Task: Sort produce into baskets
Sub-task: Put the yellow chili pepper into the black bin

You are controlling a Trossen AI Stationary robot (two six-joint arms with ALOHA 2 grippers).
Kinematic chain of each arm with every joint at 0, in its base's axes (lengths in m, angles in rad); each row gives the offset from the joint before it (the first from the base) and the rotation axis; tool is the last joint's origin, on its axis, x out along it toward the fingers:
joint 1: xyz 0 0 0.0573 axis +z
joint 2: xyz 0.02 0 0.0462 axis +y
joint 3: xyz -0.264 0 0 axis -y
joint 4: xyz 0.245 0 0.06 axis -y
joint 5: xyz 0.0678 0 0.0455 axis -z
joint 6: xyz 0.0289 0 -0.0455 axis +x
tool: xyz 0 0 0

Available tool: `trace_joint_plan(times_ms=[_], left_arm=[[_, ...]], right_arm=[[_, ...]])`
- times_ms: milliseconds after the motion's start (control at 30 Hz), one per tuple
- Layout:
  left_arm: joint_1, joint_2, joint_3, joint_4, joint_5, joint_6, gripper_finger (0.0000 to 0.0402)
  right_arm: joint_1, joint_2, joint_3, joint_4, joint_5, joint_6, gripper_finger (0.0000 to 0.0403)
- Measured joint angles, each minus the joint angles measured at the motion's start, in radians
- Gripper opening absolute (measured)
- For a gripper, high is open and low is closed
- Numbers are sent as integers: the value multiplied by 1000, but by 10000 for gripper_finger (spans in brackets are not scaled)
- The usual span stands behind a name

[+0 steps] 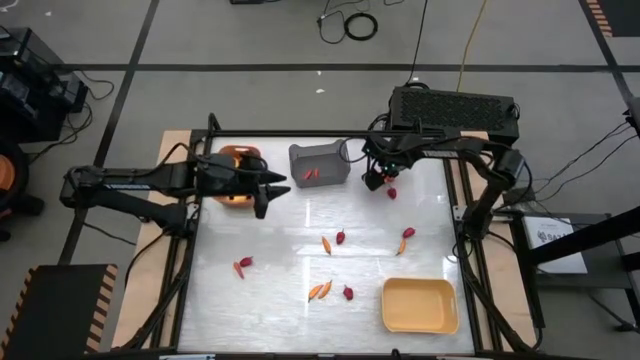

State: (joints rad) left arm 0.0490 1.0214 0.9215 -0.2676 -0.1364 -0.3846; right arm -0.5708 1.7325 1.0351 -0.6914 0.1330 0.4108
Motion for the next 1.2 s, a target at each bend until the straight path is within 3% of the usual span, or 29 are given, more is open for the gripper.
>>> trace_joint_plan(times_ms=[400,933,1200], left_arm=[[0,0,0,-1,-22,-2,183],[0,0,0,-3,-21,-2,183],[0,0,0,-3,-16,-2,183]], right_arm=[[-6,10,0,33,-3,86,214],[79,9,-1,32,-4,172,183],[70,9,-1,21,1,182,136]])
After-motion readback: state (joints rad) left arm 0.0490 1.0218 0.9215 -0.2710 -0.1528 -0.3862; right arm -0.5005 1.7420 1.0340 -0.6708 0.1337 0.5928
